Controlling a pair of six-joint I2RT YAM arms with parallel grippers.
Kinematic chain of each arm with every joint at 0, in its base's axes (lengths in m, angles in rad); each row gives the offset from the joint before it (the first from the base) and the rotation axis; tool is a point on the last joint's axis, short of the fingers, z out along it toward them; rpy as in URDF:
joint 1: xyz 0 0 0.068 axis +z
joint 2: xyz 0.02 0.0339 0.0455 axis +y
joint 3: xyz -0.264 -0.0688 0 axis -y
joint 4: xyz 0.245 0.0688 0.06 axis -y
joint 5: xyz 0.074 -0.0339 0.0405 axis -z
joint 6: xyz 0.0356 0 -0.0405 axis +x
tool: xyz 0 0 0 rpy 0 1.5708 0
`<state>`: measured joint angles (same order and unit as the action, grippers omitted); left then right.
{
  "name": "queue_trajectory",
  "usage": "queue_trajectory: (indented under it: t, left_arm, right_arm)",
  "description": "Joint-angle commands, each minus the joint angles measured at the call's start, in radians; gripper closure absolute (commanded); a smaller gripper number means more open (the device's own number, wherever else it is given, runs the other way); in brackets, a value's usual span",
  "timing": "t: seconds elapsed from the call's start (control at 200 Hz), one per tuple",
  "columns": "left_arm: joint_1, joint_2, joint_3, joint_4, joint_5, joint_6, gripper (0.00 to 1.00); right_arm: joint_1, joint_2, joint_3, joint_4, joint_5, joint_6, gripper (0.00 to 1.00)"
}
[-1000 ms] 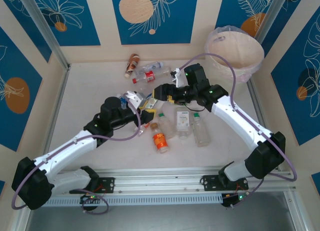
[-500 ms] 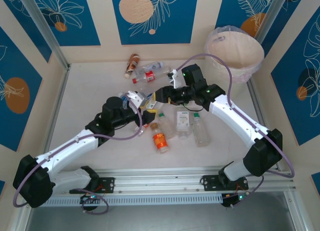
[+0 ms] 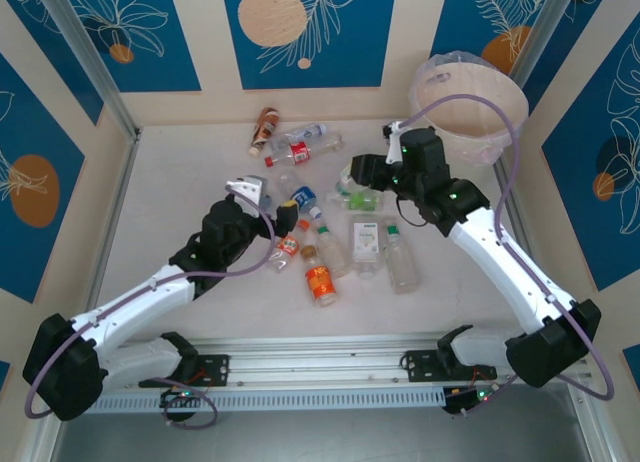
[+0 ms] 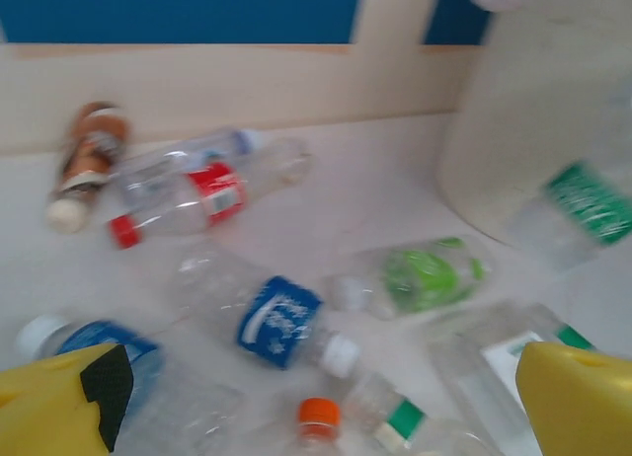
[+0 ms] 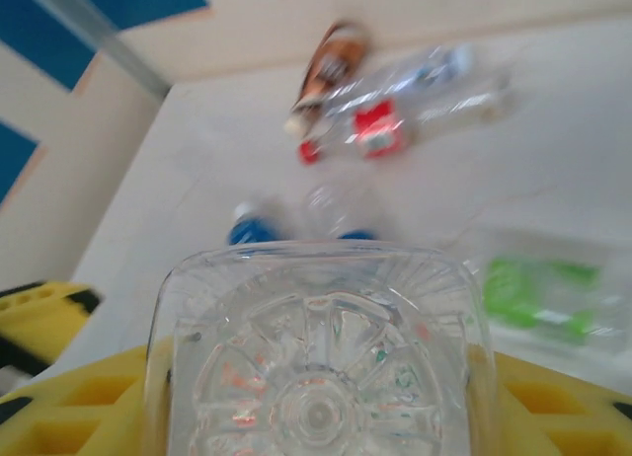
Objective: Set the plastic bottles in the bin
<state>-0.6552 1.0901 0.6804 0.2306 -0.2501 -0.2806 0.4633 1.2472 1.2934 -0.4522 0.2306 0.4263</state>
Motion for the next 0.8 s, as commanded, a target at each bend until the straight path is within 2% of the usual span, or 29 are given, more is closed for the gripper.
queue_trajectory:
  t: [0.0,0.14,0.24,0.33,0.47,0.6,0.795]
  left_arm:
    - [0.032,-0.034,-0.023,-0.074,-0.206,-0.130,0.00]
    - [0.060,-0.060,-0.065,-0.083,-0.213,-0.196,0.00]
    - [0.074,-0.067,-0.074,-0.092,-0.206,-0.217,0.00]
    - [0.082,-0.066,-0.073,-0.102,-0.203,-0.224,0.00]
    - [0.091,-0.066,-0.076,-0.108,-0.196,-0.233,0.00]
    - [0.098,-0.064,-0.082,-0.110,-0.196,-0.247,0.00]
    - [0.116,-0.061,-0.087,-0.114,-0.182,-0.268,0.00]
  right_arm:
    - [-0.084,-0.020,0.045,0.029,0.110,-0.118,0.54]
    - [-0.225,-0.045,0.067,0.122,0.045,-0.118,0.55]
    - [-0.329,-0.055,0.075,0.208,-0.047,-0.061,0.56]
    - [-0.397,-0.046,0.097,0.265,-0.076,-0.022,0.56]
    - [-0.484,-0.040,0.096,0.371,-0.066,0.046,0.54]
    - [-0.551,-0.019,0.059,0.473,0.015,0.091,0.52]
    - [-0.637,0.090,0.092,0.458,-0.018,0.173,0.51]
